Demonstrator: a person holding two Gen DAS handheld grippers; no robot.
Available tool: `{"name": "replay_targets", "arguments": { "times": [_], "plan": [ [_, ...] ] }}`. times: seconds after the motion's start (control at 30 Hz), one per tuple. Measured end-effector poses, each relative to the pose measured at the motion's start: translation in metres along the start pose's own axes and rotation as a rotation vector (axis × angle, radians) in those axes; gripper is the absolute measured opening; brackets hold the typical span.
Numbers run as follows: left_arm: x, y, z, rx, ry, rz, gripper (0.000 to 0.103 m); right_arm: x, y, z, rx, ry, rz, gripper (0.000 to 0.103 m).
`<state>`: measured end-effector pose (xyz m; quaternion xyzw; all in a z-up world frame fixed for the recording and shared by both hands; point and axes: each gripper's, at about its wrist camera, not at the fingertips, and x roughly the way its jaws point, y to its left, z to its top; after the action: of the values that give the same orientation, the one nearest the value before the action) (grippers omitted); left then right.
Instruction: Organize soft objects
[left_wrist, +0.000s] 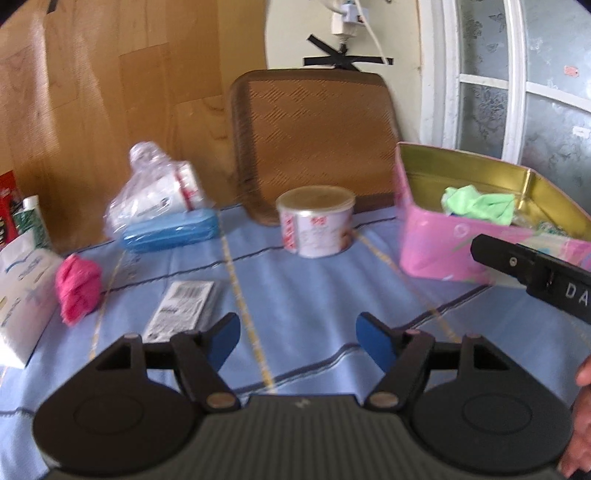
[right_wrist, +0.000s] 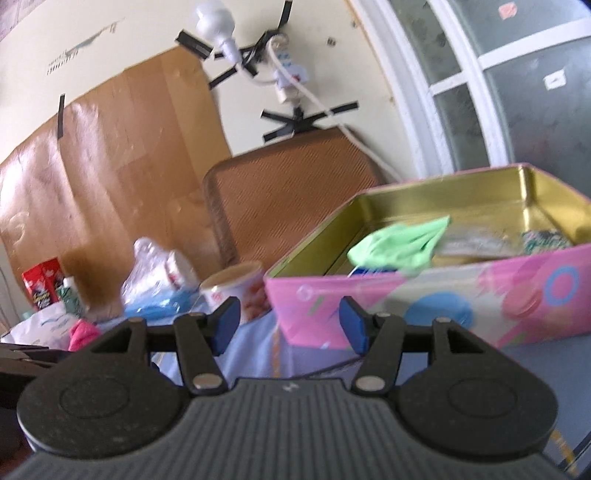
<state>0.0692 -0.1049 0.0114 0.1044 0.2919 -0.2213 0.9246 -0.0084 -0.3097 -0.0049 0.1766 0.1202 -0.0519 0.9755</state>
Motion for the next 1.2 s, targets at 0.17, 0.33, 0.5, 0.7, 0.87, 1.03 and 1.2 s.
{"name": "replay_targets", "arguments": {
  "times": [0.17, 0.33, 0.5, 0.7, 0.87, 1.03, 1.2],
  "plan": [
    [-0.002, 0.019, -0.014, -0.017, 0.012, 0.037, 0.072, 0.005, 0.014, -0.006, -0.017, 0.056, 0.026, 0.062],
    [-0.005, 0.039, -0.025, -0.035, 0.010, 0.078, 0.074, 0.009, 0.031, -0.012, -0.049, 0.091, 0.049, 0.064],
    [-0.007, 0.060, -0.034, -0.072, 0.013, 0.106, 0.074, 0.014, 0.048, -0.017, -0.088, 0.122, 0.074, 0.065],
    [-0.013, 0.104, -0.052, -0.141, 0.015, 0.181, 0.075, 0.023, 0.075, -0.020, -0.151, 0.149, 0.132, 0.065],
    [-0.026, 0.157, -0.063, -0.236, -0.017, 0.328, 0.075, 0.044, 0.111, -0.019, -0.220, 0.190, 0.227, 0.065],
    [-0.046, 0.203, -0.077, -0.438, -0.118, 0.416, 0.075, 0.084, 0.166, -0.017, -0.293, 0.227, 0.354, 0.068],
    [-0.056, 0.214, -0.082, -0.529, -0.173, 0.403, 0.075, 0.144, 0.223, -0.025, -0.326, 0.290, 0.439, 0.072]
  ]
}}
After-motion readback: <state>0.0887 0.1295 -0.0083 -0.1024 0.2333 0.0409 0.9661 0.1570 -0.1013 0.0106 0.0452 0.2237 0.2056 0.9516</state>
